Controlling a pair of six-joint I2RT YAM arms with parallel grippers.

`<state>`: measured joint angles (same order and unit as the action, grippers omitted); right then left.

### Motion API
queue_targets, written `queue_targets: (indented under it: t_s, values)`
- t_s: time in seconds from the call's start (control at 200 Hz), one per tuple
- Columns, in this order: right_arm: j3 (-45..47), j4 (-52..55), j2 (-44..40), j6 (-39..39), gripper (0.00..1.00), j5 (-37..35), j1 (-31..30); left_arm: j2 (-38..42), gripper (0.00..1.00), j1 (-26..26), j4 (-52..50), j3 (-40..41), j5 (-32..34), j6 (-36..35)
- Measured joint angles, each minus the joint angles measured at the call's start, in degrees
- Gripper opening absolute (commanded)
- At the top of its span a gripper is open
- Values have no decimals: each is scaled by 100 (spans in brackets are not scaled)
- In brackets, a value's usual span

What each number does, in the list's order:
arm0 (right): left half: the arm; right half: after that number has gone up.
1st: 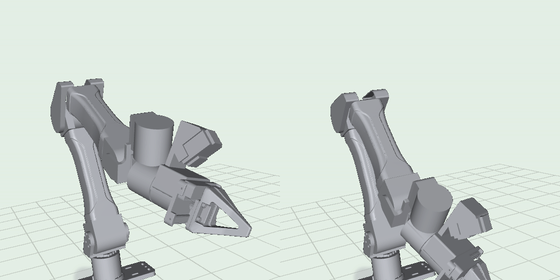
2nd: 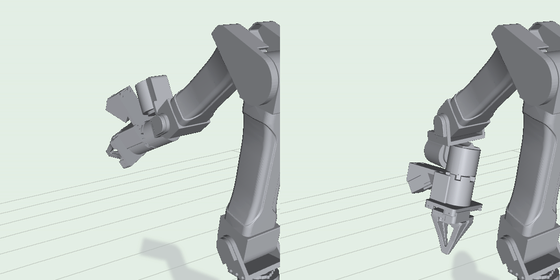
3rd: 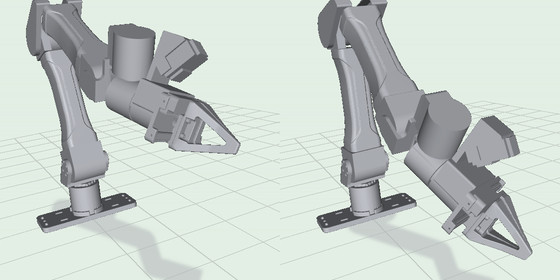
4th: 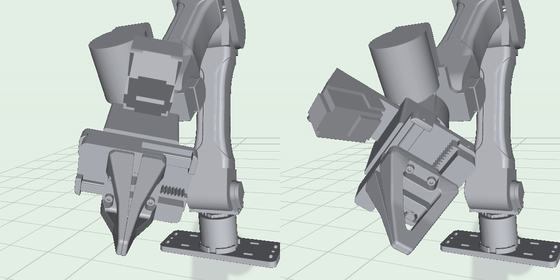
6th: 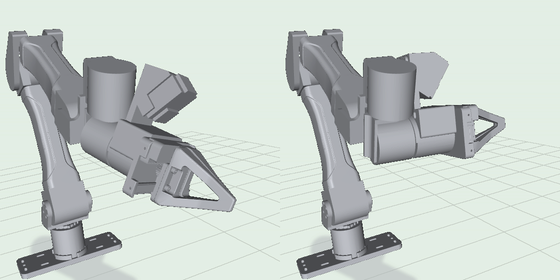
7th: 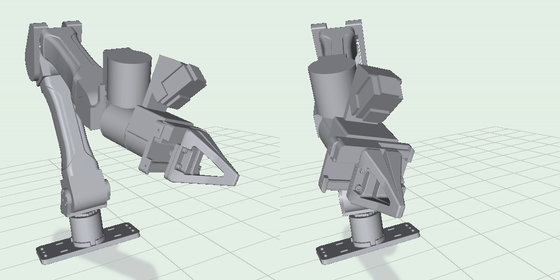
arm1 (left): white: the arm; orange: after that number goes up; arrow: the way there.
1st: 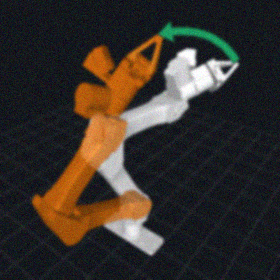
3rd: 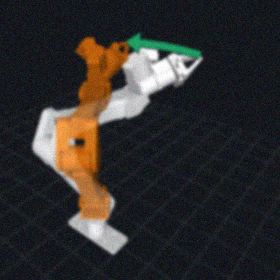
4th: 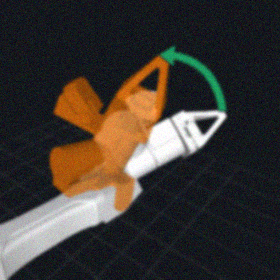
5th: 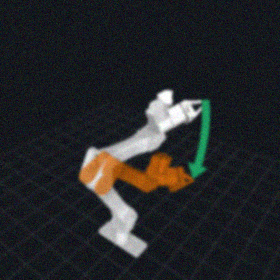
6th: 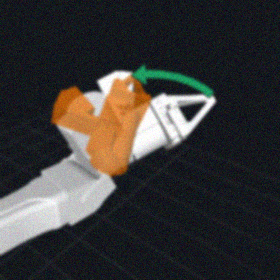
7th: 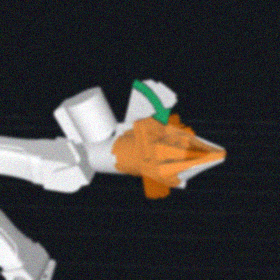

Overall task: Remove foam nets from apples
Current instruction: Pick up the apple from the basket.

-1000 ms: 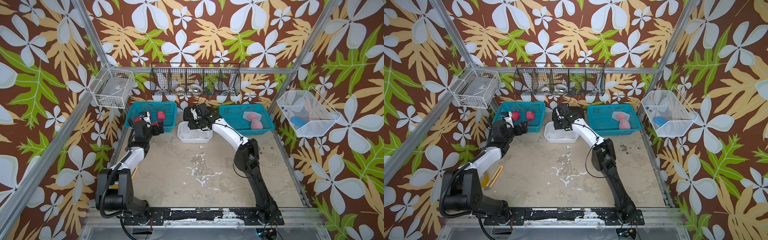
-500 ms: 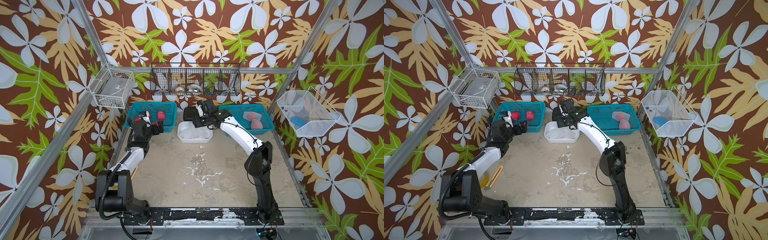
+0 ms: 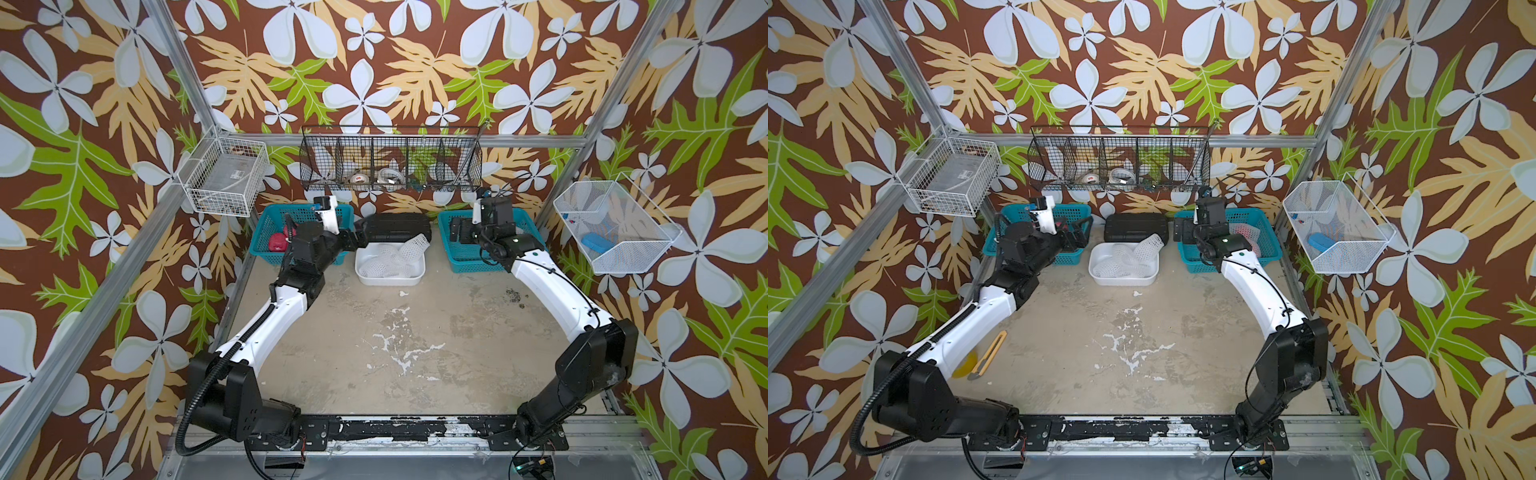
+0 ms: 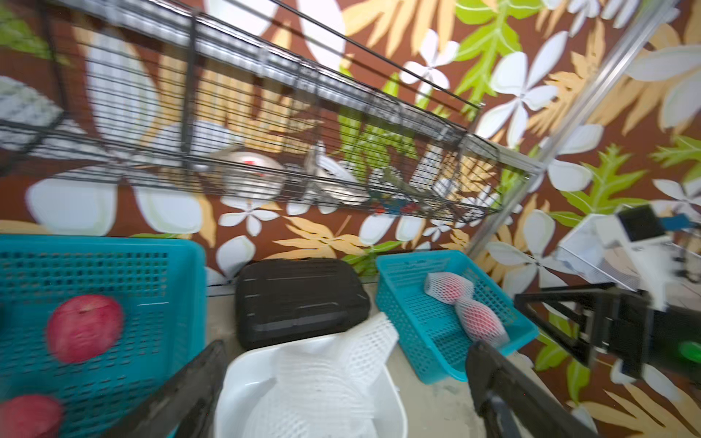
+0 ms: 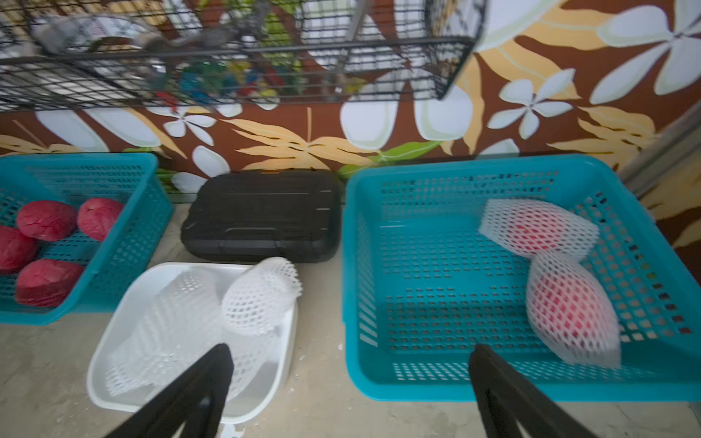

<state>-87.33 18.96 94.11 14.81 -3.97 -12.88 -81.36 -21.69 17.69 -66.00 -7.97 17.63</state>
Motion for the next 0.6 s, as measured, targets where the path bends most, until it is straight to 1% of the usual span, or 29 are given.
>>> queue_targets:
  t_s: [0.07,0.135,0.205,0.265,0.345,0.44,0.601]
  values:
    - [155,-98,46,11,96,203,415,-94,100,-514,-39,-83,2,-157]
    - [138,-133,254,17,96,245,791,-249,100,-964,-122,-192,4,-299]
    - [-15,-90,581,11,96,240,1084,-424,100,-1335,-199,-278,-4,-483]
    - [-234,-39,909,-39,96,258,1231,-577,100,-1552,-280,-341,-4,-621]
    - [-625,39,1357,-155,97,223,1366,-772,99,-1705,-352,-404,-109,-778]
    - [-1137,122,1897,-243,97,46,1497,-916,99,-1738,-461,-413,-144,-868]
    - [-2396,505,3014,-315,97,-98,1707,-984,99,-1742,-522,-308,-175,-935]
